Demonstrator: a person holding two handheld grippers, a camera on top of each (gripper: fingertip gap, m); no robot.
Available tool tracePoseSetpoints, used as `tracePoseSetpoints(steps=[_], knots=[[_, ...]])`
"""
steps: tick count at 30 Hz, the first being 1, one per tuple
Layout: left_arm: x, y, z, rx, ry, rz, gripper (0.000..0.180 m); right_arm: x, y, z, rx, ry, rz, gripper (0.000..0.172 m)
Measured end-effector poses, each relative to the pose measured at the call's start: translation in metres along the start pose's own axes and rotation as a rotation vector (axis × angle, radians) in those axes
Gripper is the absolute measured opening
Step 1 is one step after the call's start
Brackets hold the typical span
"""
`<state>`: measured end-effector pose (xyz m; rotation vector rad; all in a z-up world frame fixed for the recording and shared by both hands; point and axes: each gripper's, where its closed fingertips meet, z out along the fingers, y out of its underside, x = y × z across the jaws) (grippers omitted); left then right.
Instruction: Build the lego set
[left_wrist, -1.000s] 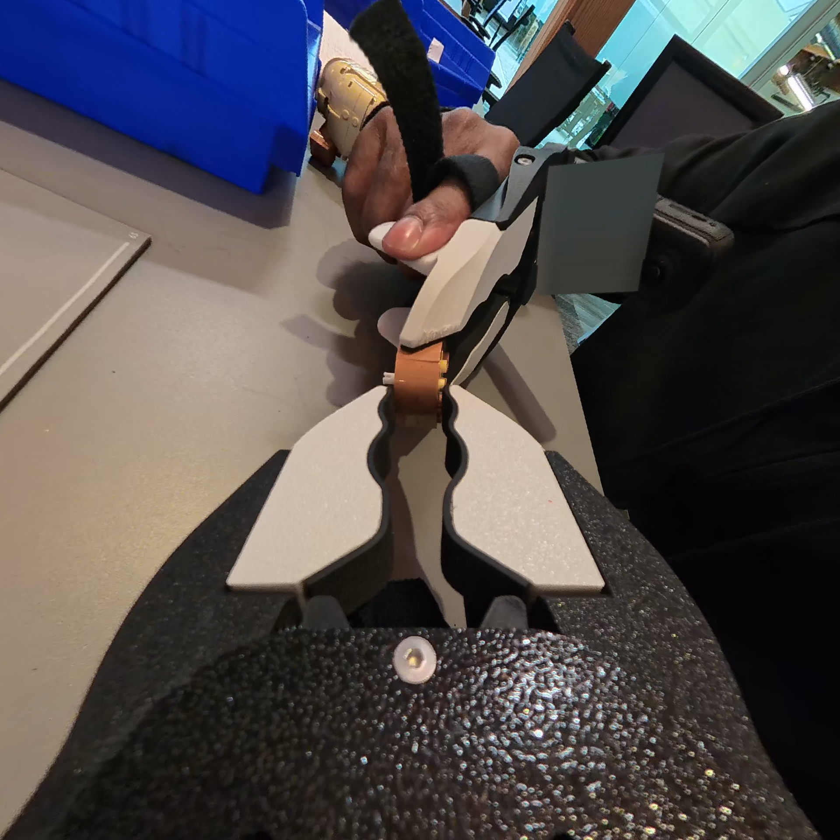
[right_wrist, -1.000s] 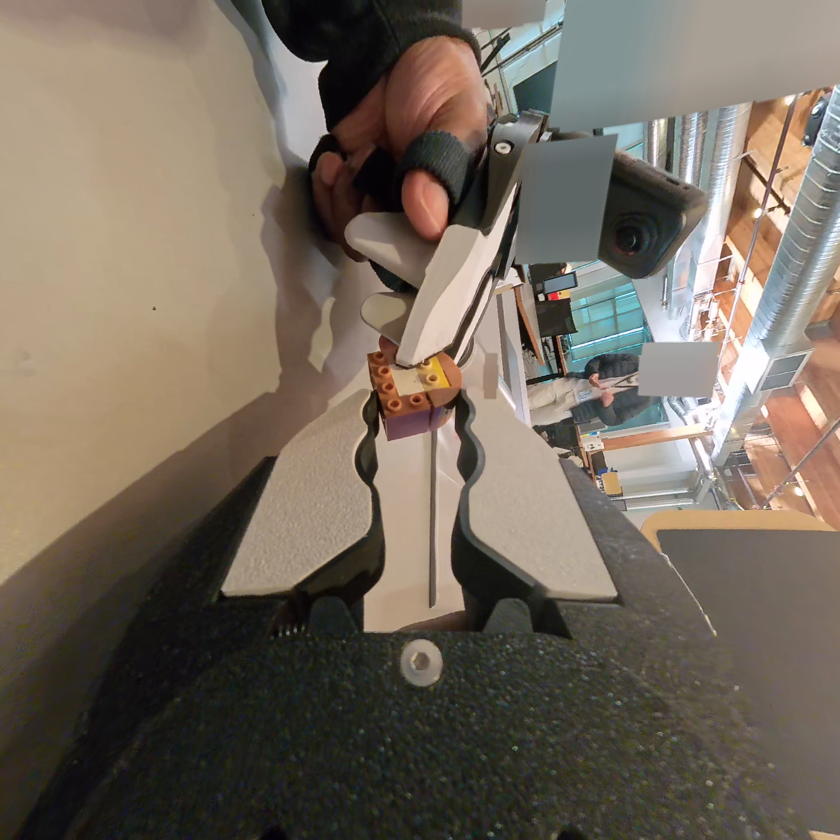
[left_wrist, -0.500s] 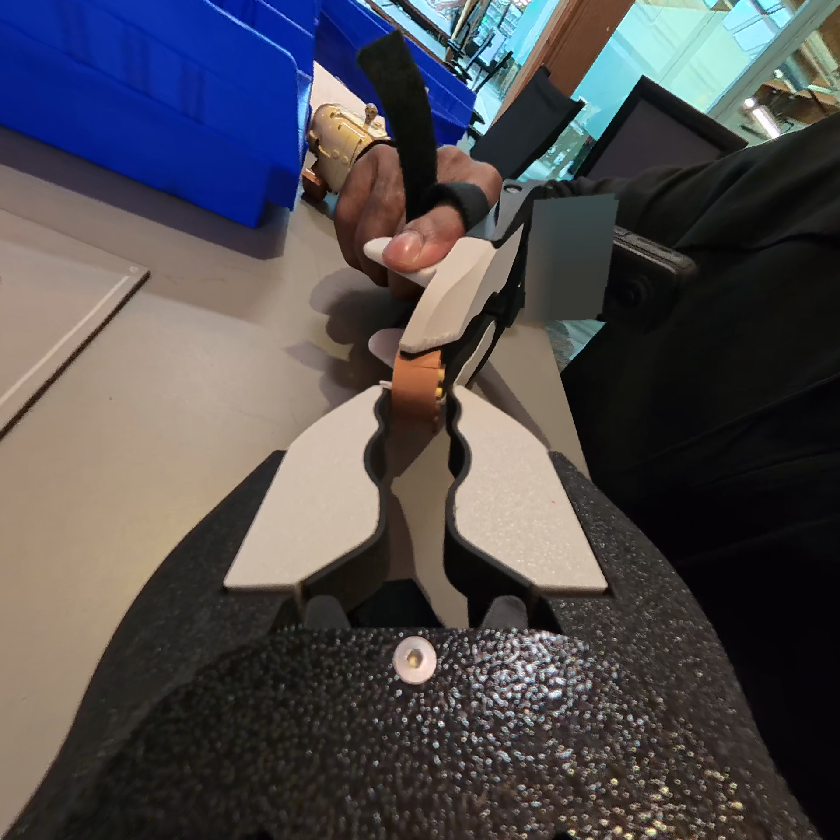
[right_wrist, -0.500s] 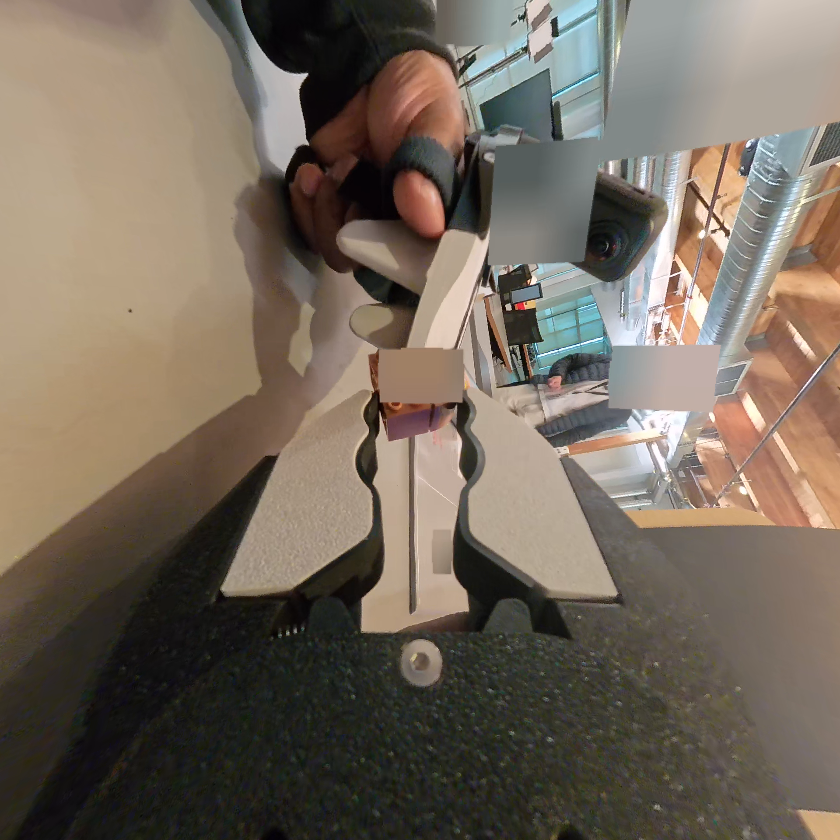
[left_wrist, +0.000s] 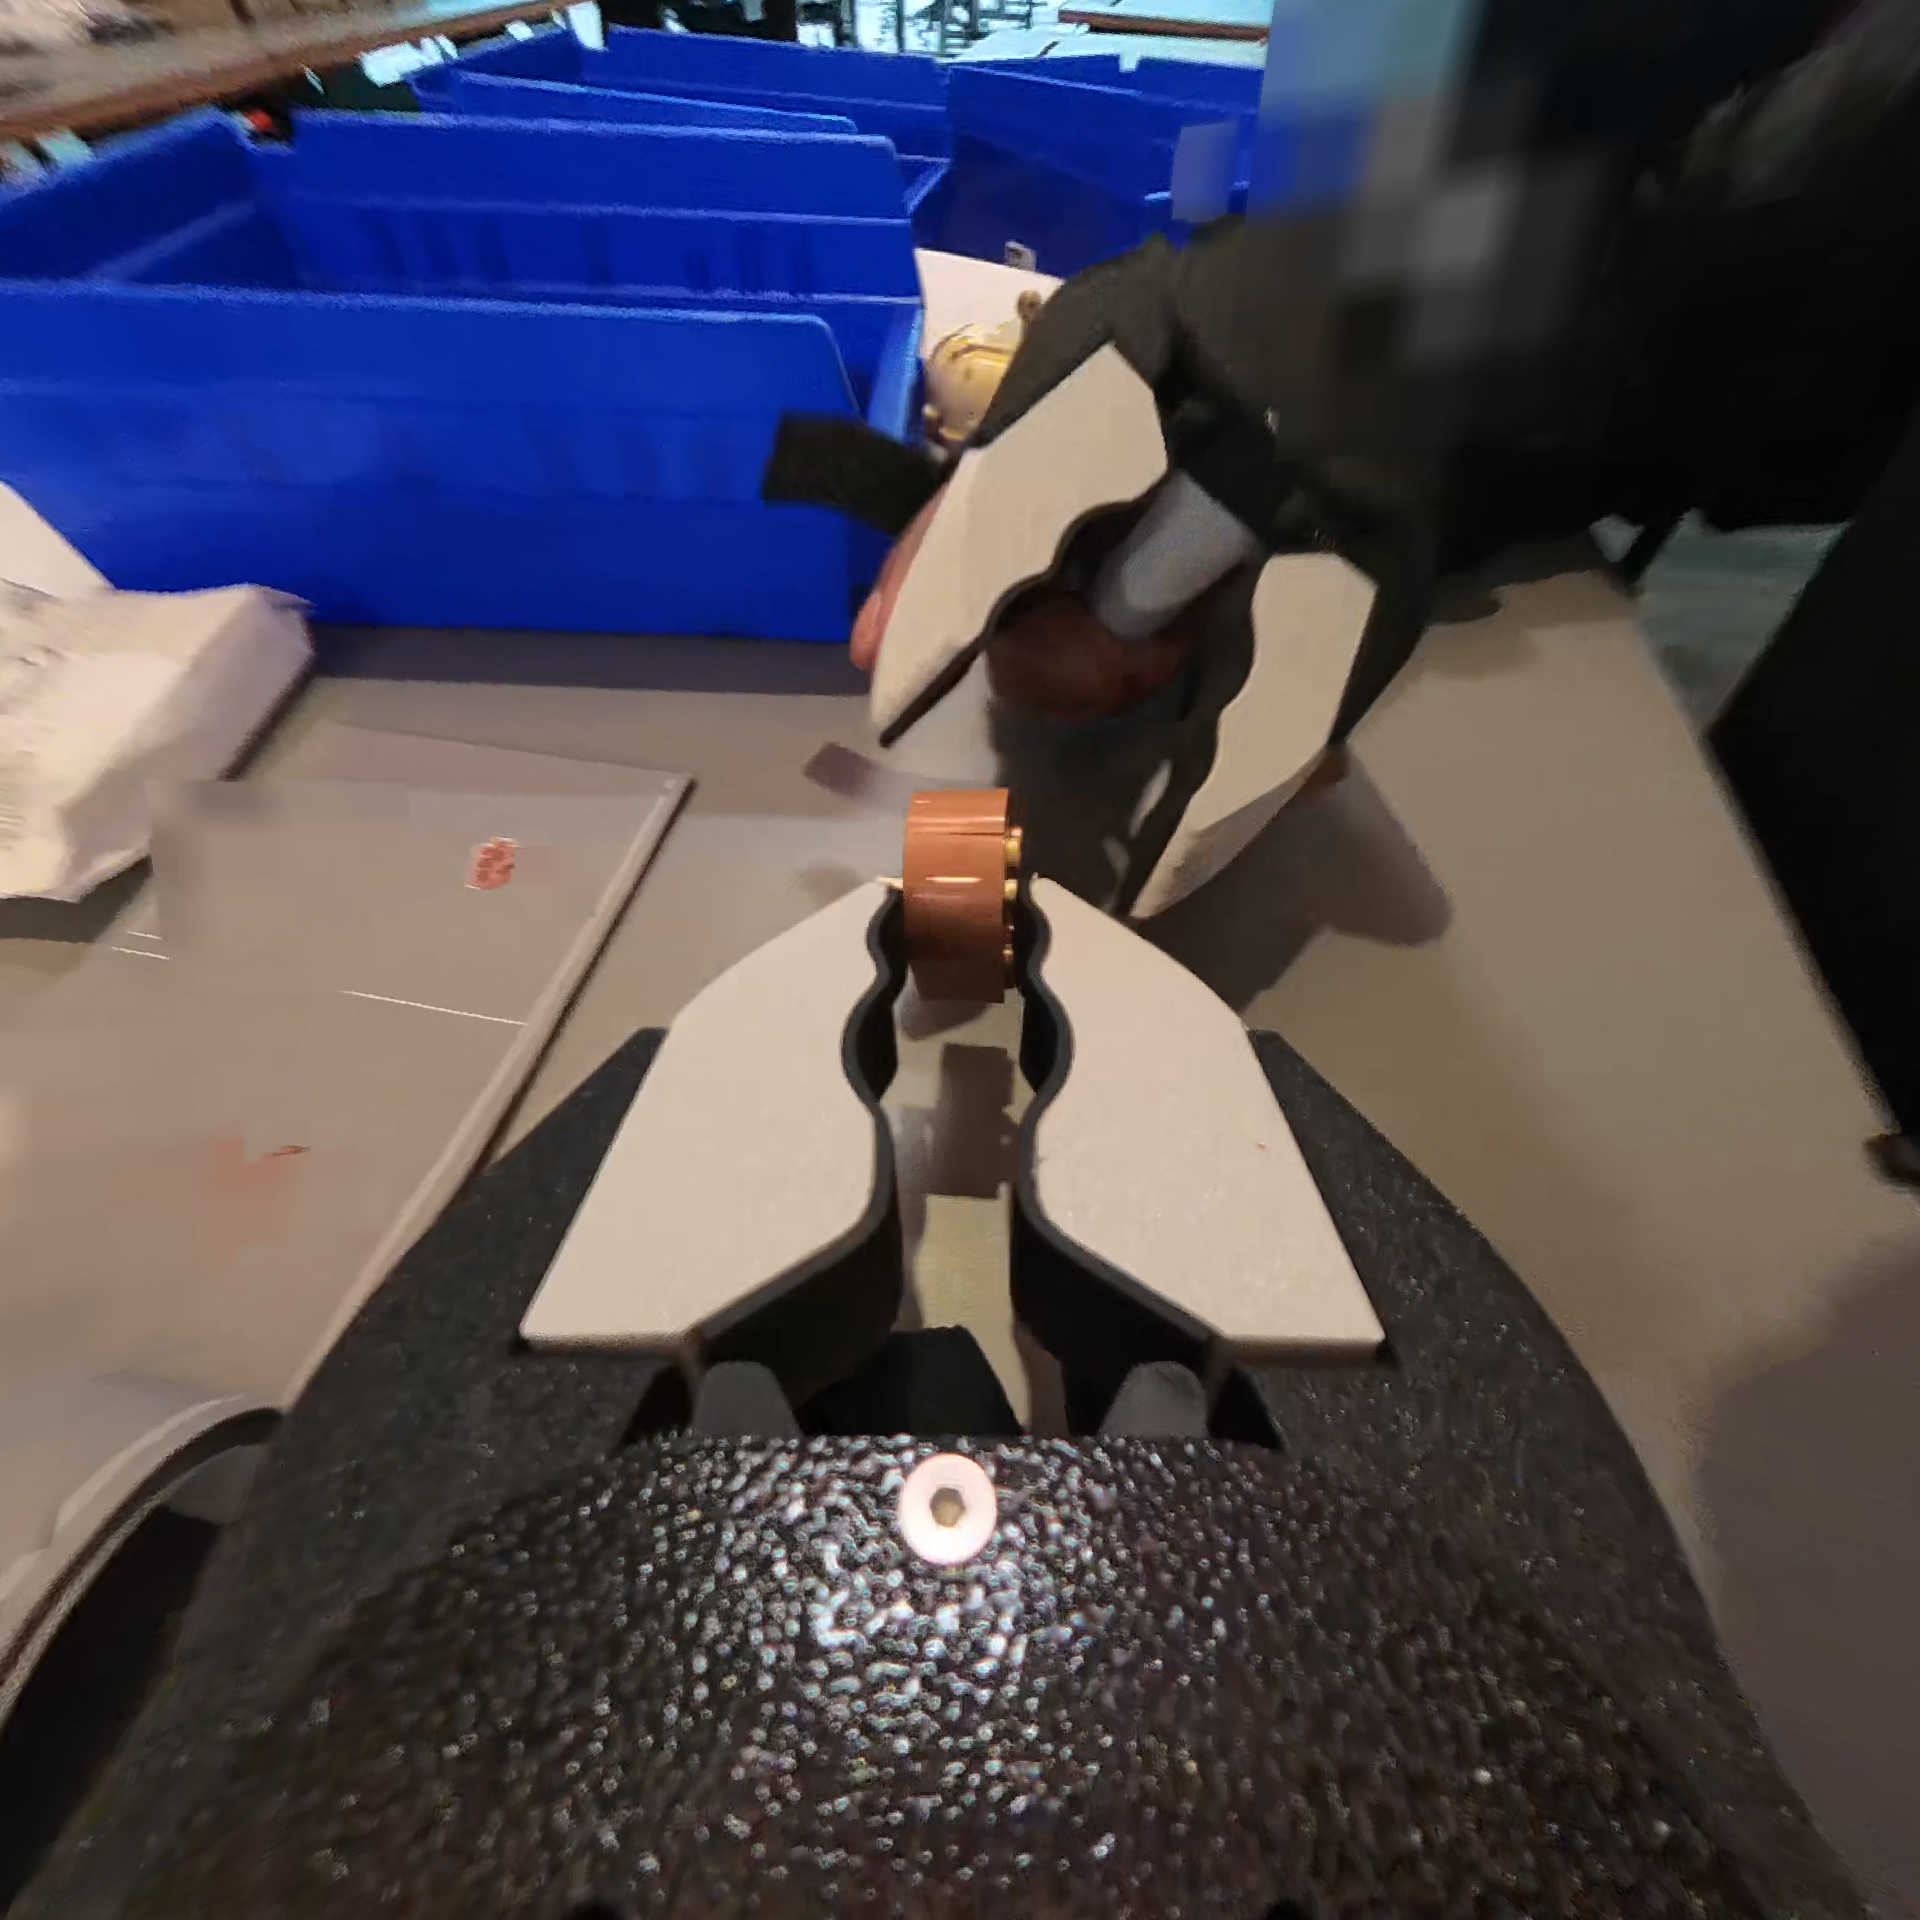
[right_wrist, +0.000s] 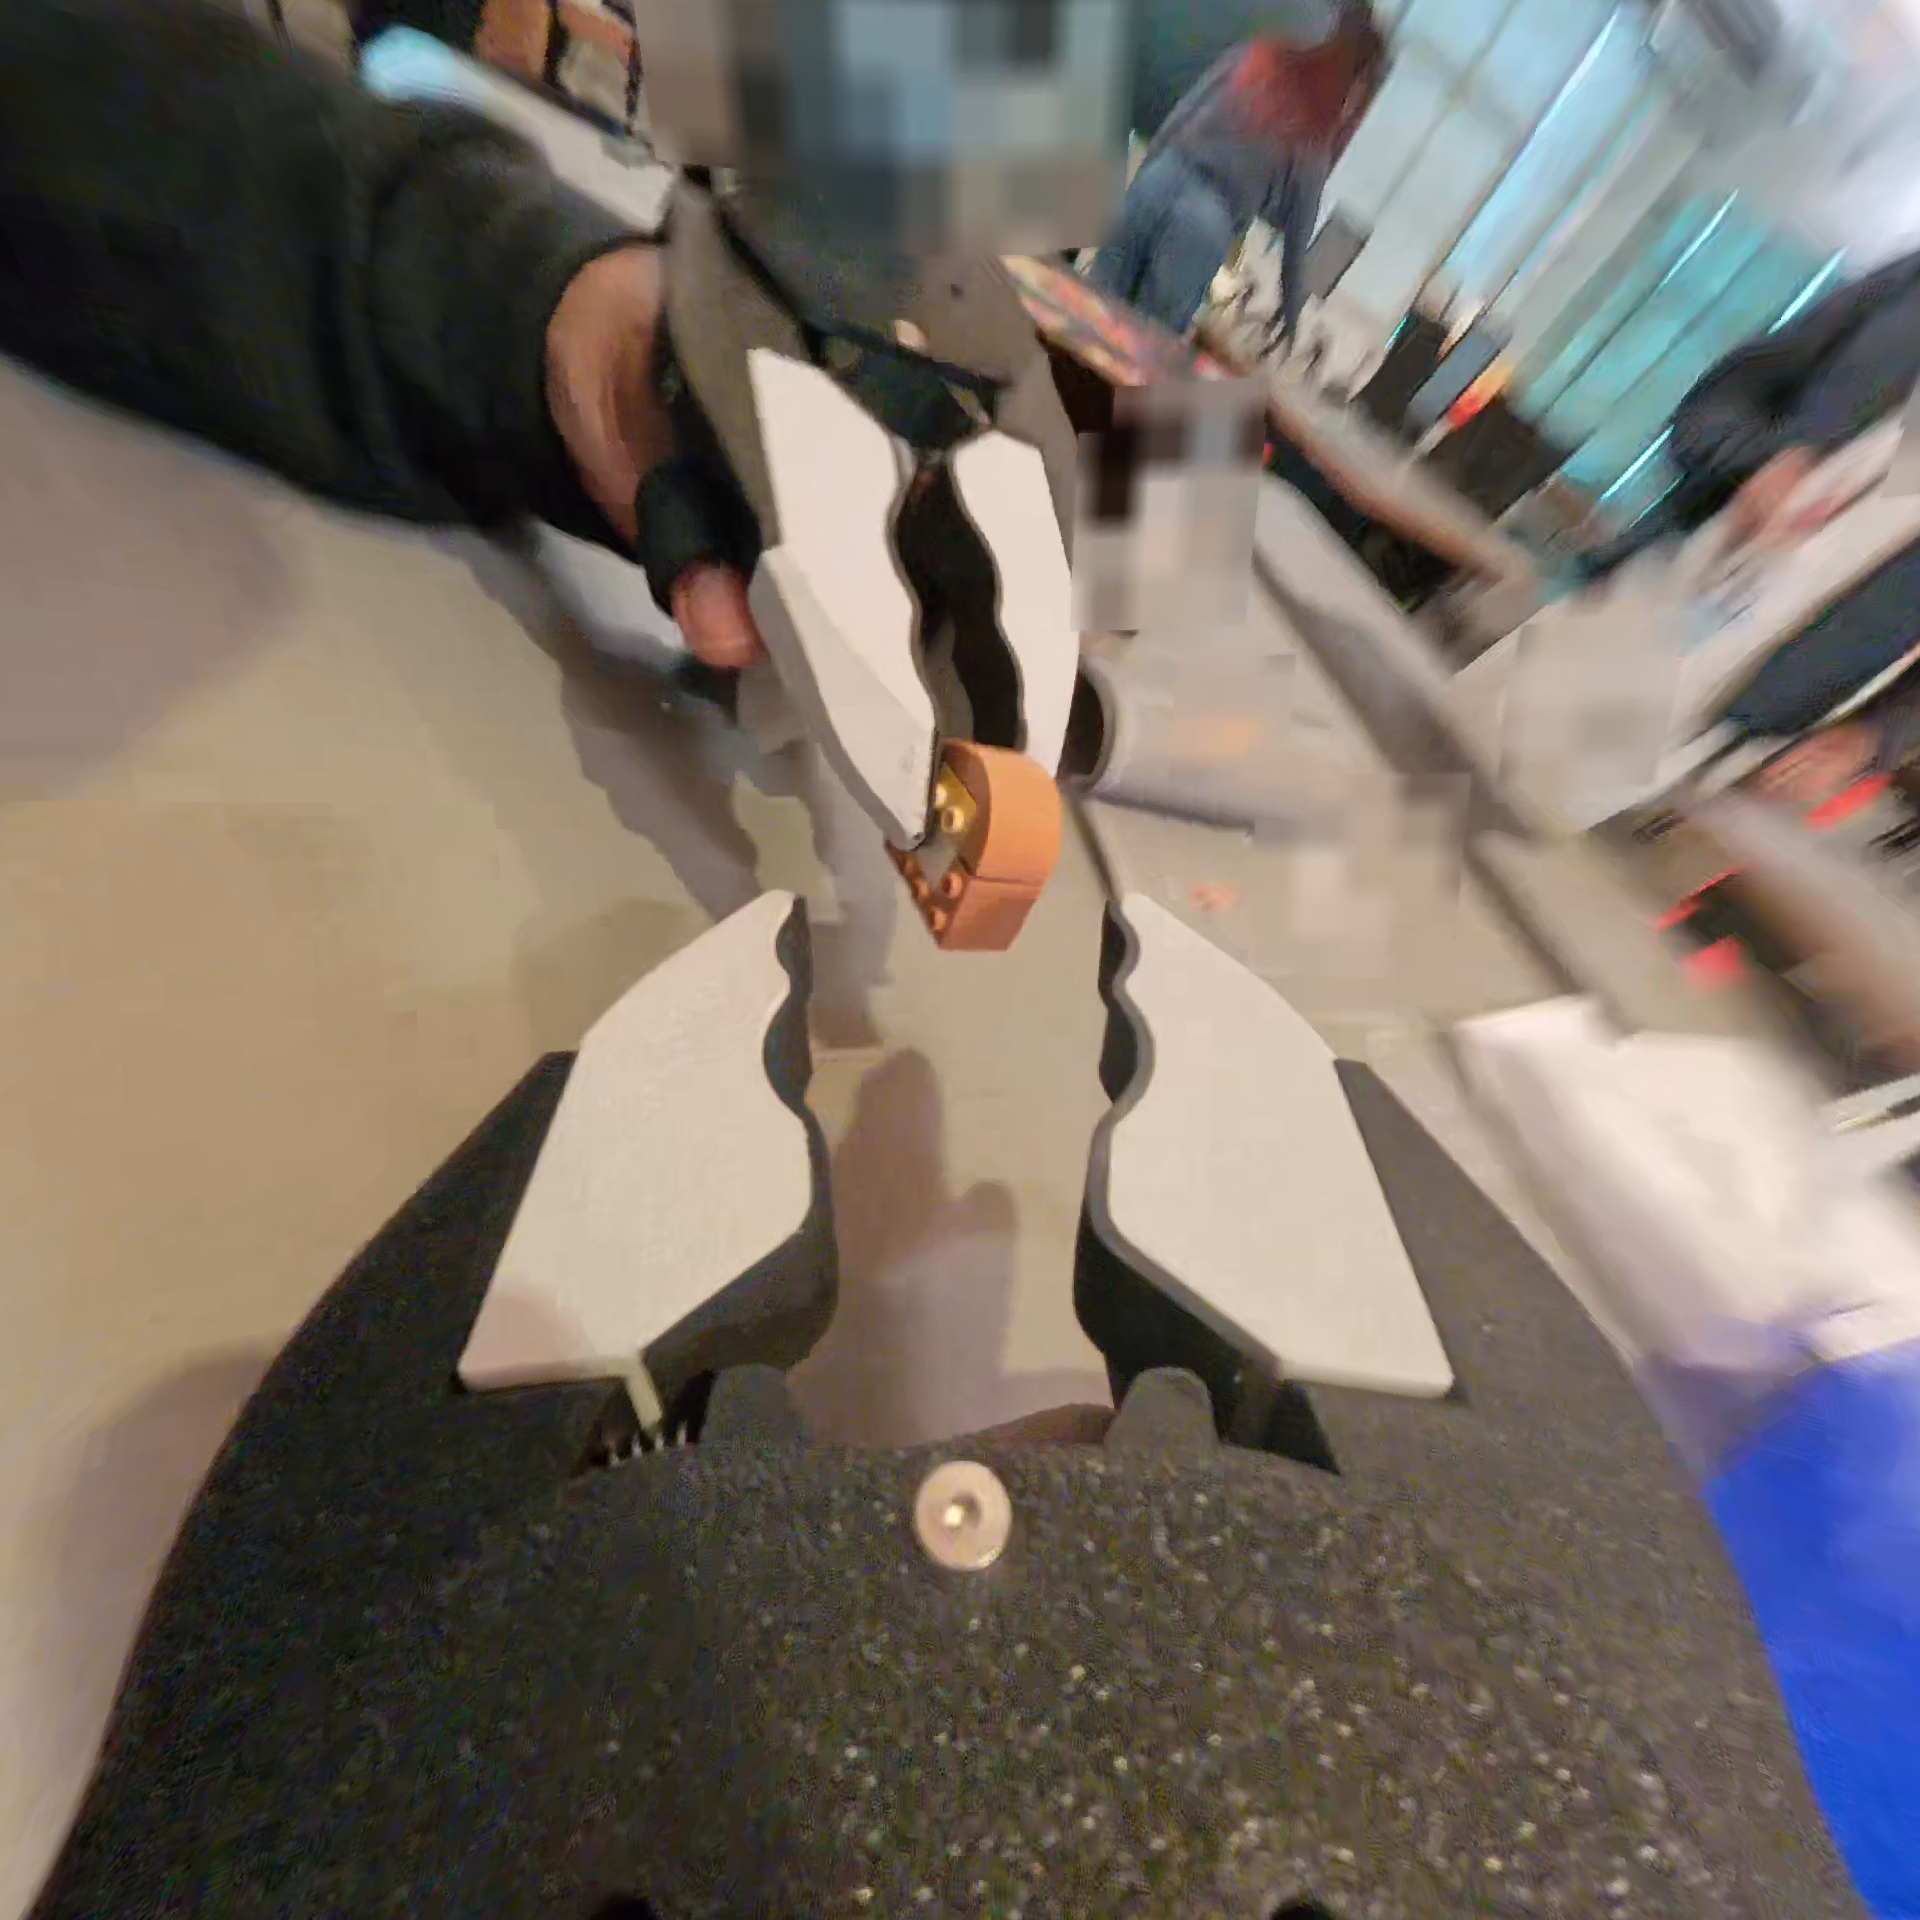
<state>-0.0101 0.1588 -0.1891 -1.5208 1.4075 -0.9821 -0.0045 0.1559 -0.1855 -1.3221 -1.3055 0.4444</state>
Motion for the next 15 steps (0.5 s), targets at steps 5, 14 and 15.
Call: tracePoseSetpoints(steps=[5,14,15], knots=[[-0.0088,-0.004,0.0002,-0.016,-0.175,0.277,0.019,0.0088,0.0005,0.0004,-0.021,-0.134,0.662,0.056],[-0.0112,-0.0064,0.0027,-0.068,-0.367,0.651,0.019,0.0074,-0.0033,0.0039,0.025,-0.303,1.088,0.056],[-0.0105,-0.0071,0.0032,-0.06,-0.367,0.653,0.019,0.0076,-0.0031,0.0045,0.024,-0.305,1.098,0.056]])
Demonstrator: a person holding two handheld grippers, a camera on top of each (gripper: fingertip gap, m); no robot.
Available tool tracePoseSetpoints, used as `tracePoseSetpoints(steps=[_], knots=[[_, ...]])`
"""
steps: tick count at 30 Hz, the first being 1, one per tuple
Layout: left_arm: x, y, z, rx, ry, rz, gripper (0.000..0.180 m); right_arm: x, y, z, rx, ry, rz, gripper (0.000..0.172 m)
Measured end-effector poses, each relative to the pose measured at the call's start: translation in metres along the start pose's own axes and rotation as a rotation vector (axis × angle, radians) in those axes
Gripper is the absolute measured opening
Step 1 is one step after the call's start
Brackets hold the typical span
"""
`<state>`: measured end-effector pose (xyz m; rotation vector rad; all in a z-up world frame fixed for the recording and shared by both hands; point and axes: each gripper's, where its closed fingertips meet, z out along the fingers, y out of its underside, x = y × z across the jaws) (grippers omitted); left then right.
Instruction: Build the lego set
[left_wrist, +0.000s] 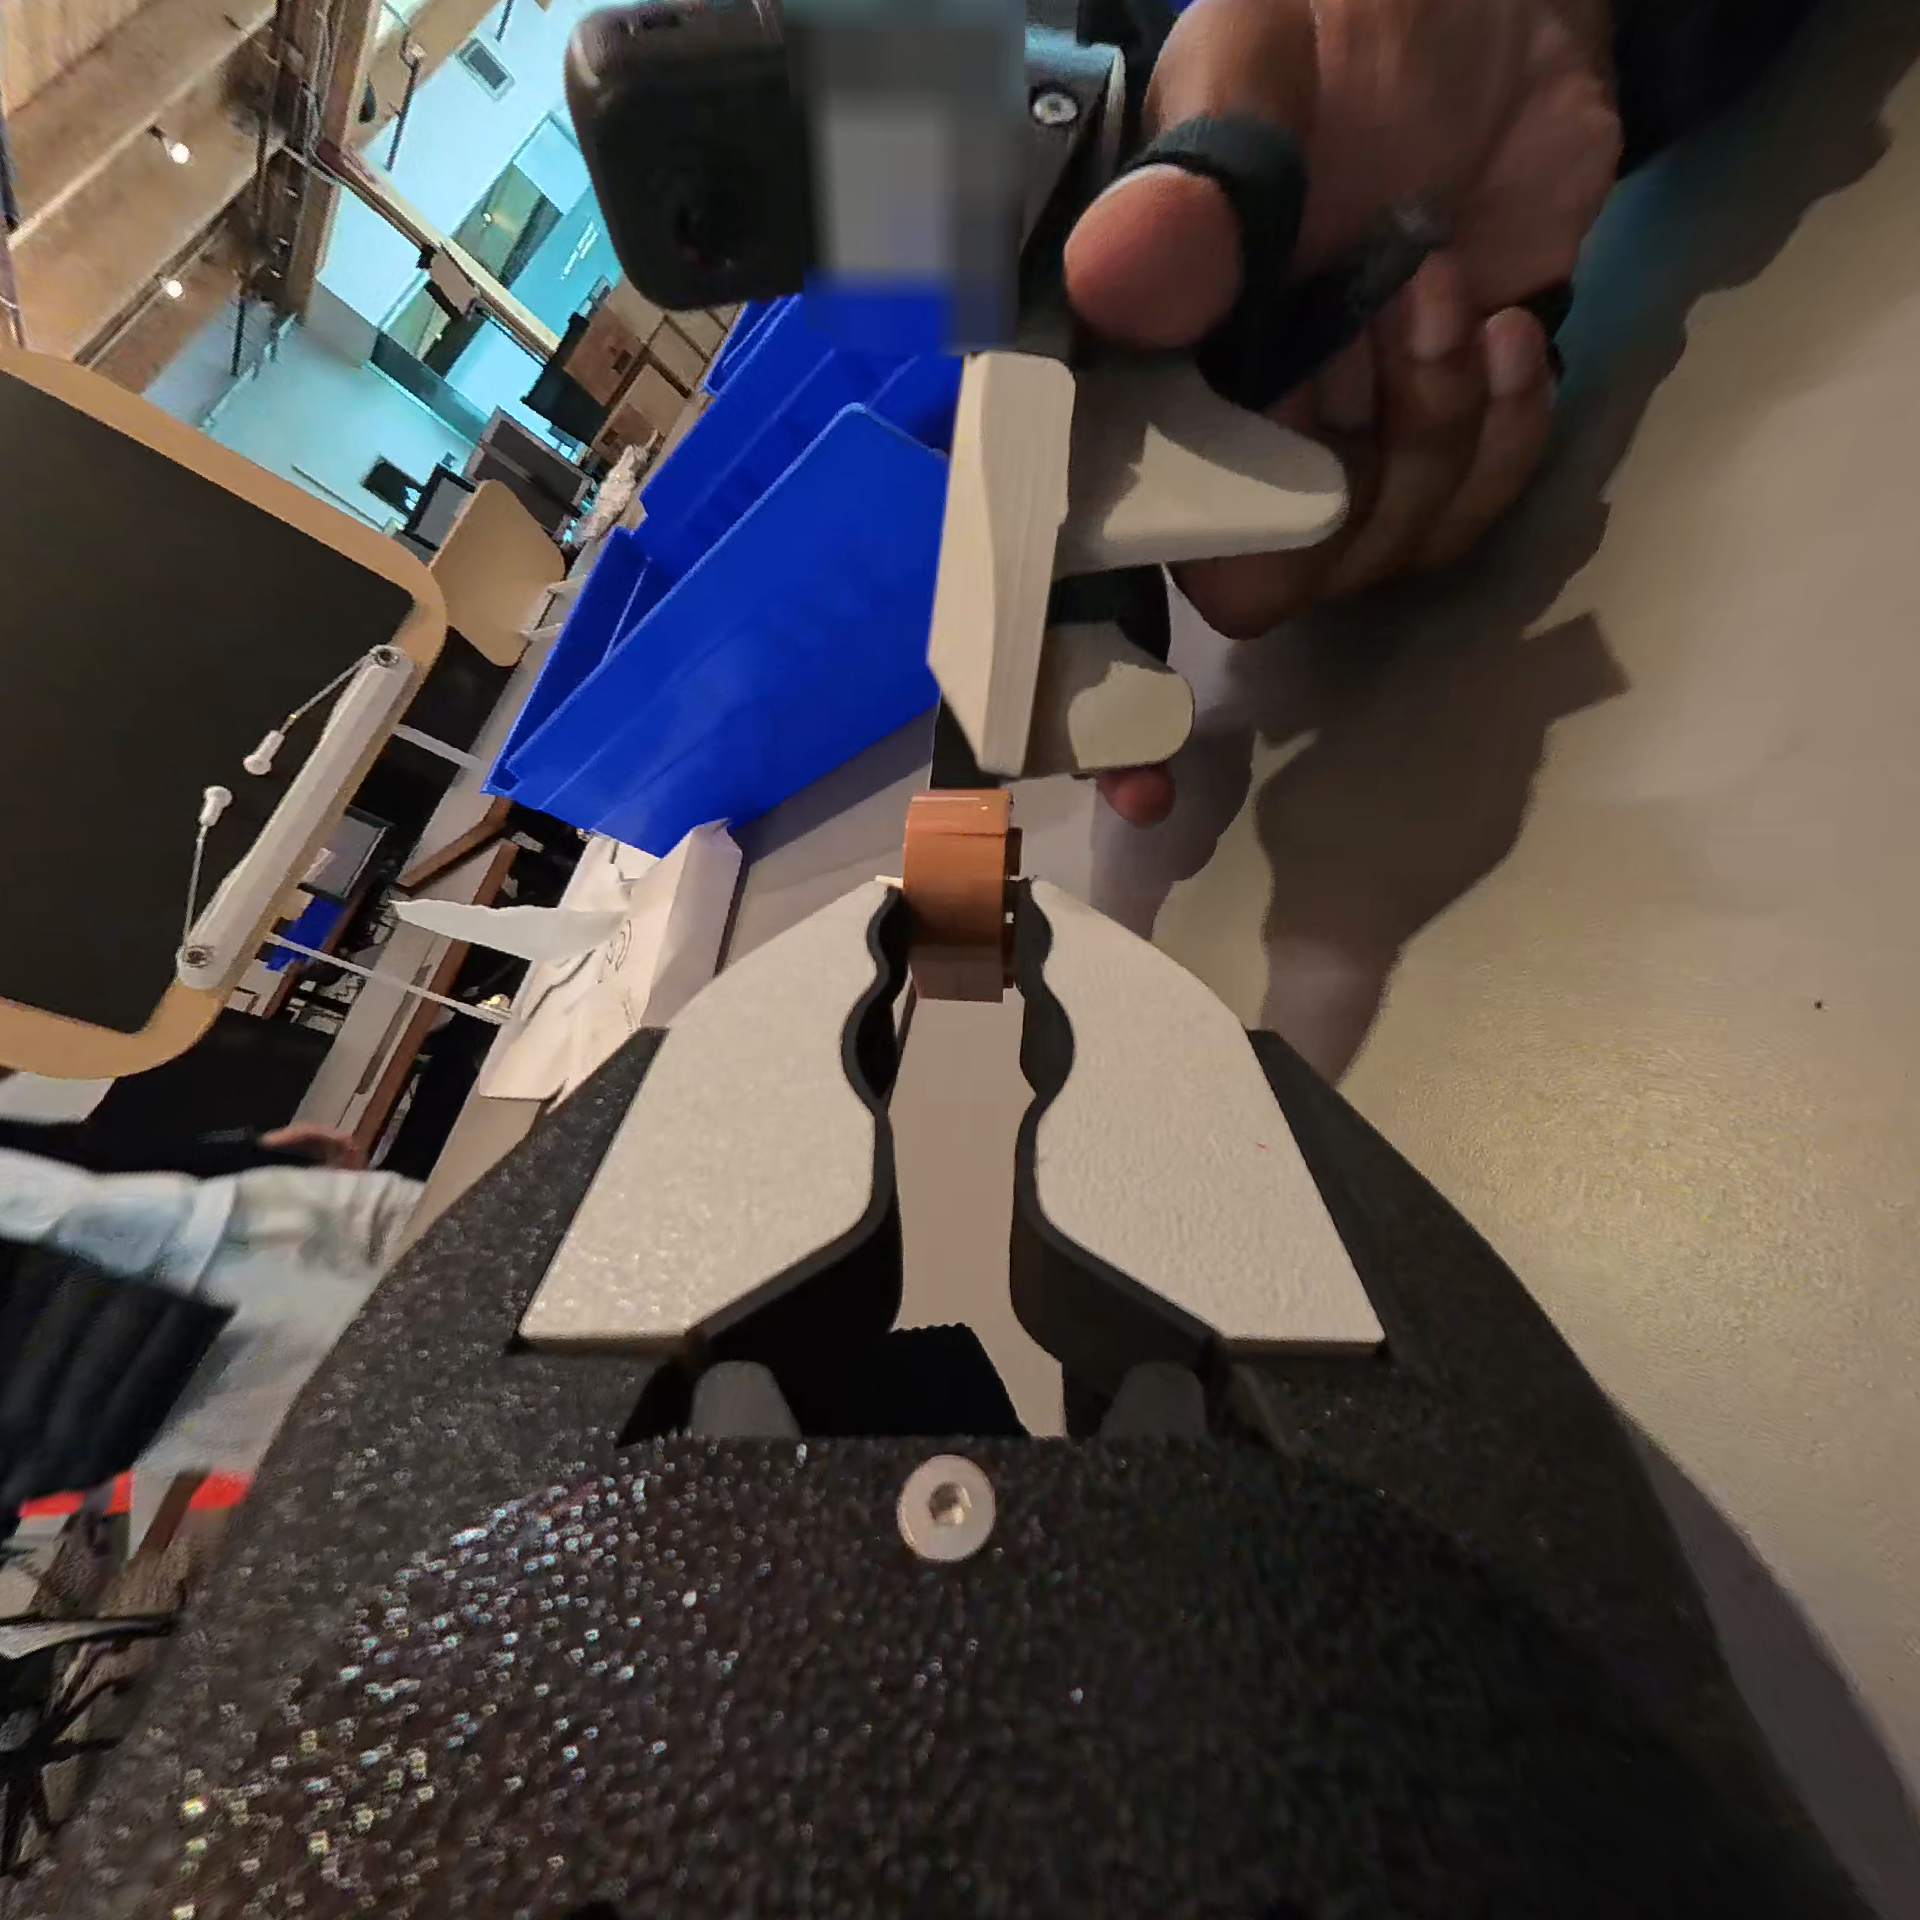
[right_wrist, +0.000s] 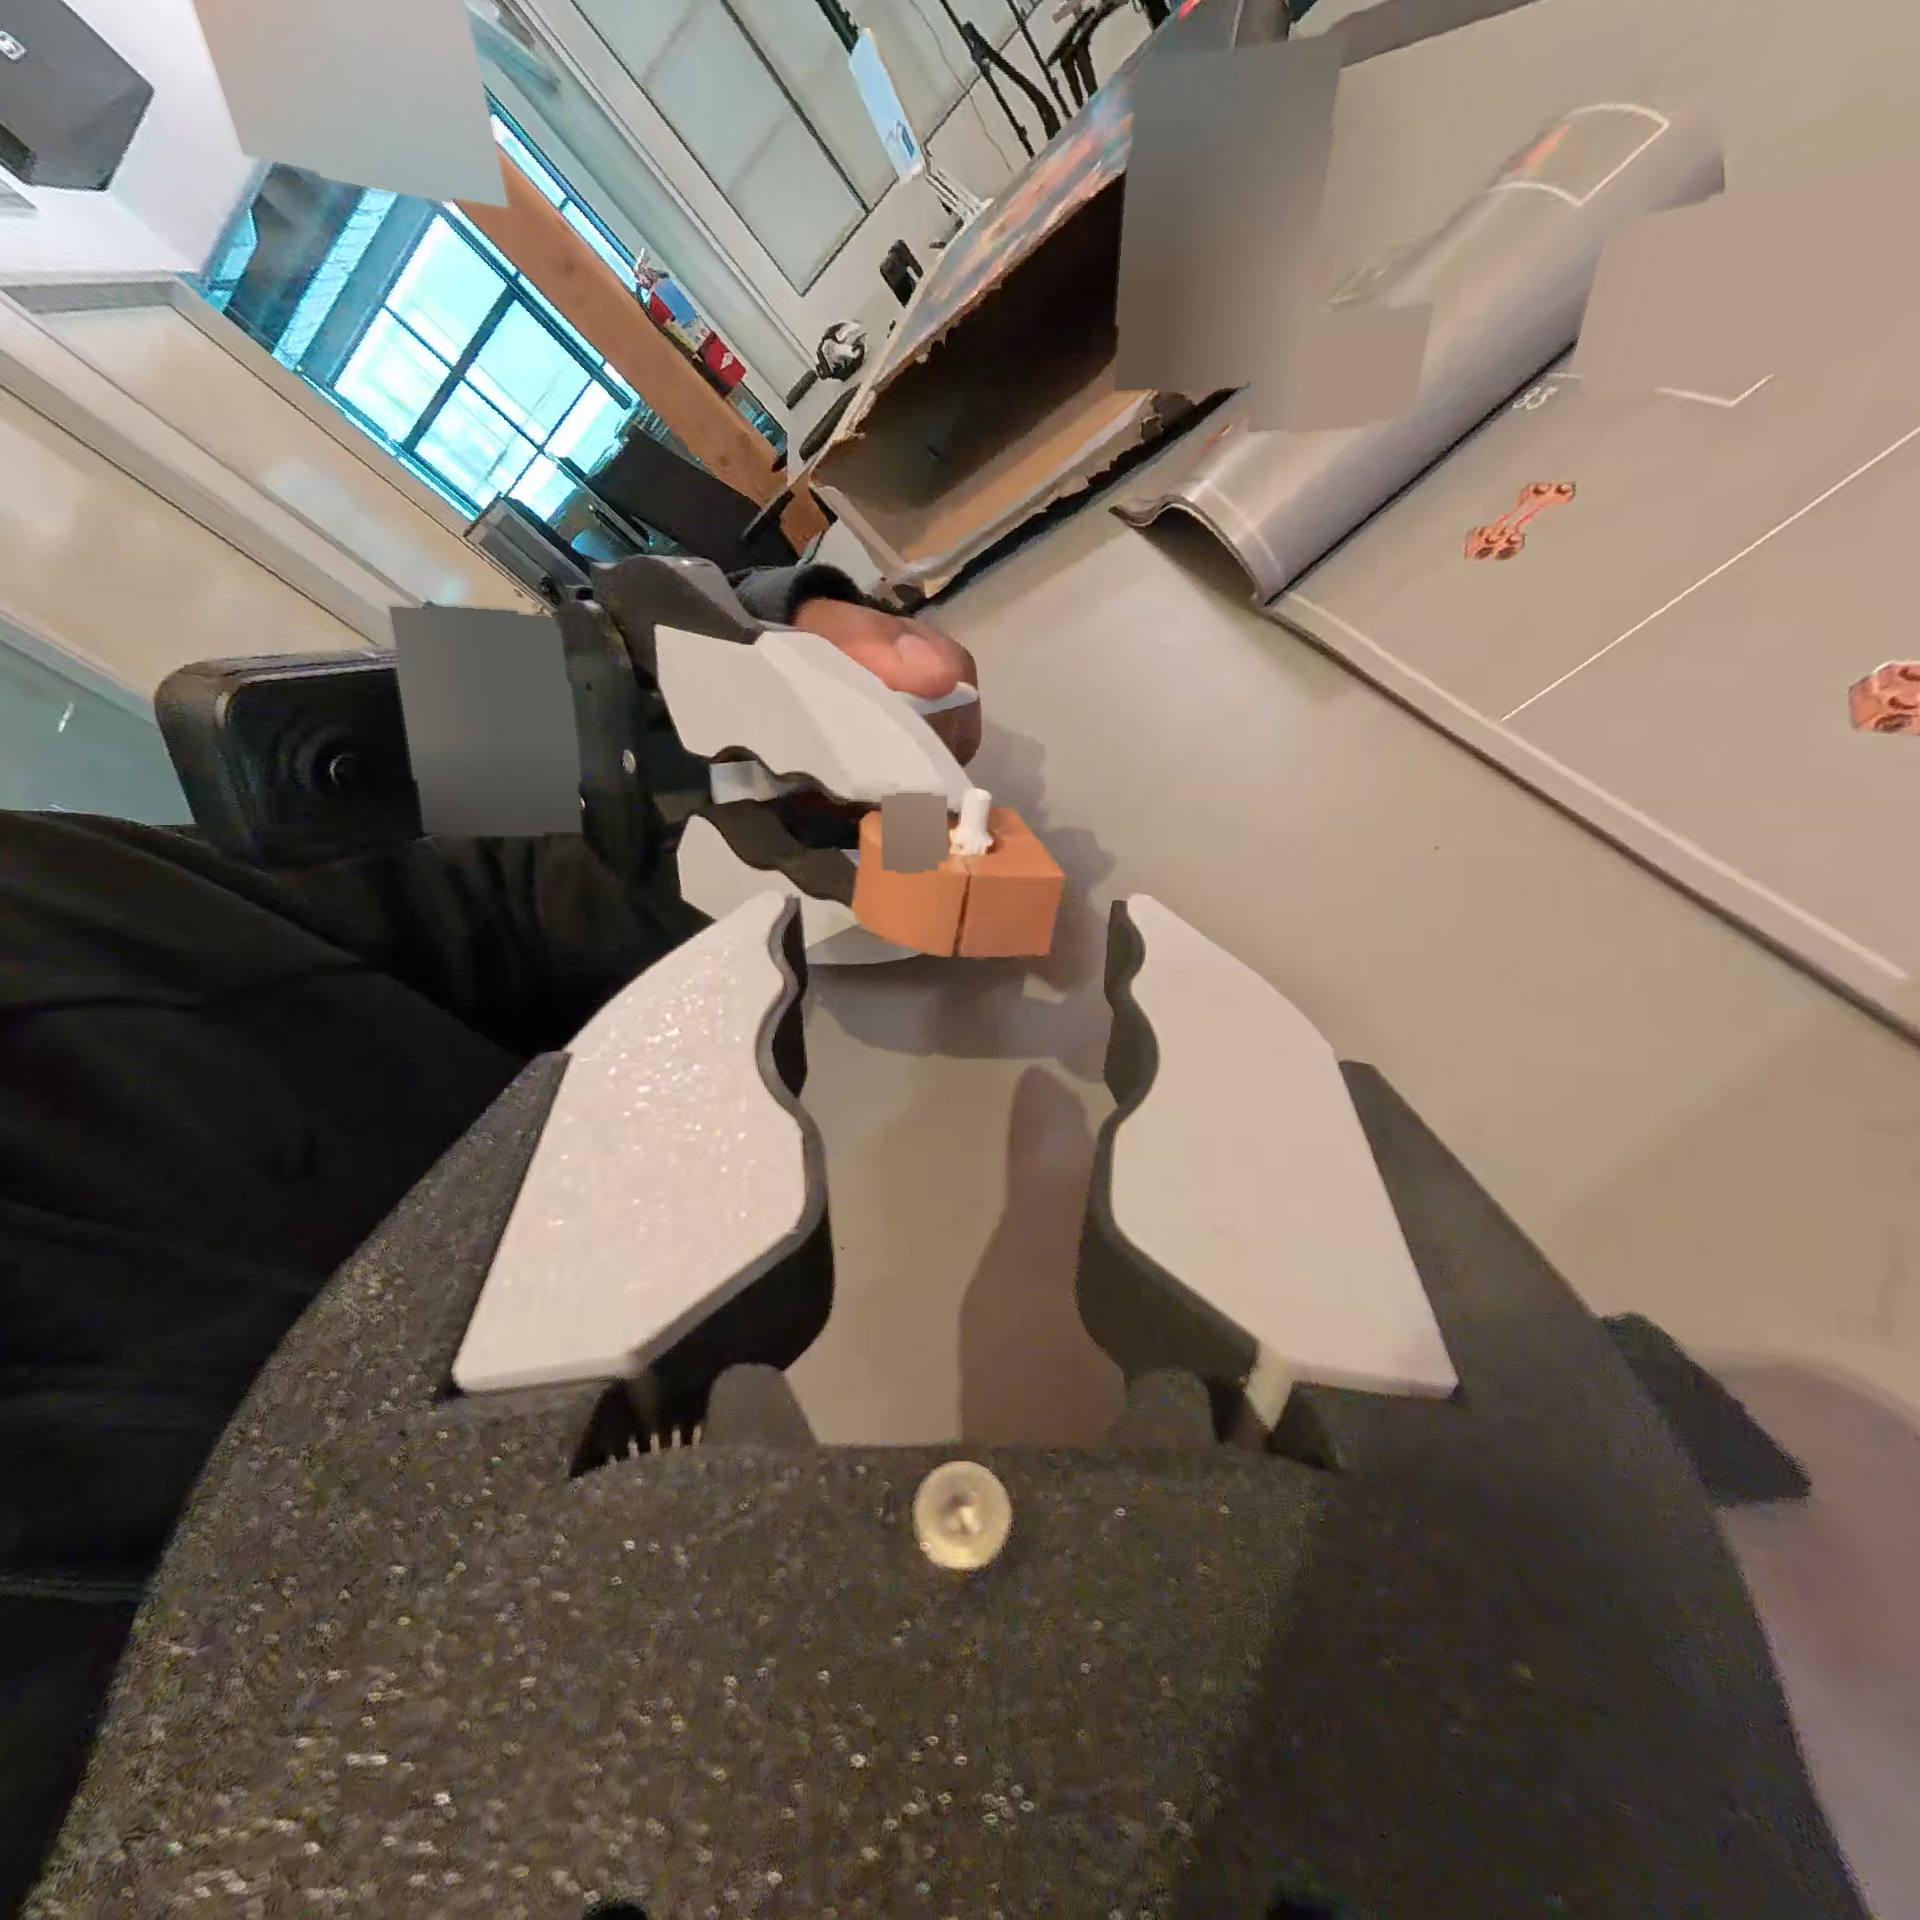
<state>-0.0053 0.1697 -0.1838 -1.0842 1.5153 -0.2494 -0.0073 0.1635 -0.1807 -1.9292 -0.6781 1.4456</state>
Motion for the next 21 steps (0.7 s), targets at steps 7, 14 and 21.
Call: tracePoseSetpoints(steps=[7,14,21], knots=[[-0.0002,-0.0039,-0.0003,0.031,-0.017,0.008,0.019,0.0006,0.0024,0.0024,-0.016,0.006,-0.002,0.043],[0.0004,-0.0064,-0.0004,0.064,-0.017,-0.016,0.019,-0.004,0.0019,0.0012,0.004,-0.003,-0.045,0.036],[0.0016,-0.01,-0.0029,0.075,-0.046,0.051,0.019,-0.0075,0.0031,0.0006,0.007,-0.001,-0.081,0.036]])
